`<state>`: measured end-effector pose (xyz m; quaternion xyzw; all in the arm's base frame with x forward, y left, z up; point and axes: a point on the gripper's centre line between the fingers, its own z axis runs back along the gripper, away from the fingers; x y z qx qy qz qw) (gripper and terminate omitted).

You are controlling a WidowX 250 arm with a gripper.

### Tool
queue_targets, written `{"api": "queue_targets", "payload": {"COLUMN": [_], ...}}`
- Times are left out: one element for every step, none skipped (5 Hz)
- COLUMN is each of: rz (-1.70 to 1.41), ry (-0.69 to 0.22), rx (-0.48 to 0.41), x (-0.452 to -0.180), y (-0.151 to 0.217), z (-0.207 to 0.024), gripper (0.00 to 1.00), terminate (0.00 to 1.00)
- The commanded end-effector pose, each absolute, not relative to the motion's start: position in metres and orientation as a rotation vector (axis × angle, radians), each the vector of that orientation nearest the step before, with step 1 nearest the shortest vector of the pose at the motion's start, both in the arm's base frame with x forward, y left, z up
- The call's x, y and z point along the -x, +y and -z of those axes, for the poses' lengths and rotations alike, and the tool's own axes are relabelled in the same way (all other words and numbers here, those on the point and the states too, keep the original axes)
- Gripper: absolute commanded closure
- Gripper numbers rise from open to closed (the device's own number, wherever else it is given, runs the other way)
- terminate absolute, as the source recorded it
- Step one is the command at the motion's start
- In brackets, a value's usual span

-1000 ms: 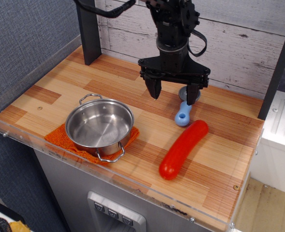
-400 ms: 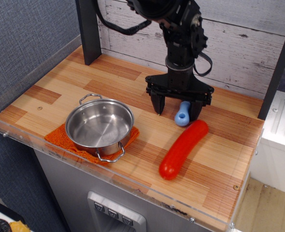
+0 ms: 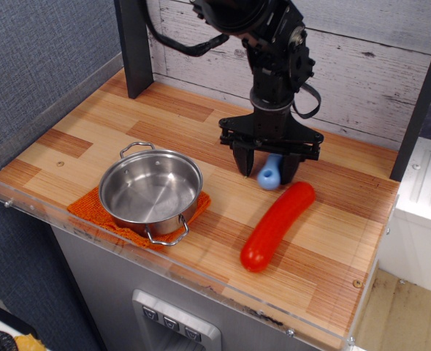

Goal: Place the blue measuring spoon to the left of the silver pot.

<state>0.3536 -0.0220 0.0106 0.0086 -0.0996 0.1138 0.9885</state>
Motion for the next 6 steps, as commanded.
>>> {"api": "queue_targets", "payload": {"rz": [-0.169,-0.052,0.083,0.112,0.057,-0.008], "ry": [-0.336,-0.415,-0.415,-0.337,-0.237,-0.219], "rx": [0.121,0.178,0.146,0.08,-0.03,-0.086], "x": [-0.351,-0.328,-0.283,-0.239,-0.2,-0.186], "y": [-0.026,-0.021,0.019,0.065,0.109,0.157], "z": [-0.08,-0.129,-0.18,-0.199,-0.185,-0.17], "gripper": [1.0,1.0,1.0,1.0,1.0,1.0], "terminate": [0.0,0.0,0.0,0.0,0.0,0.0]}}
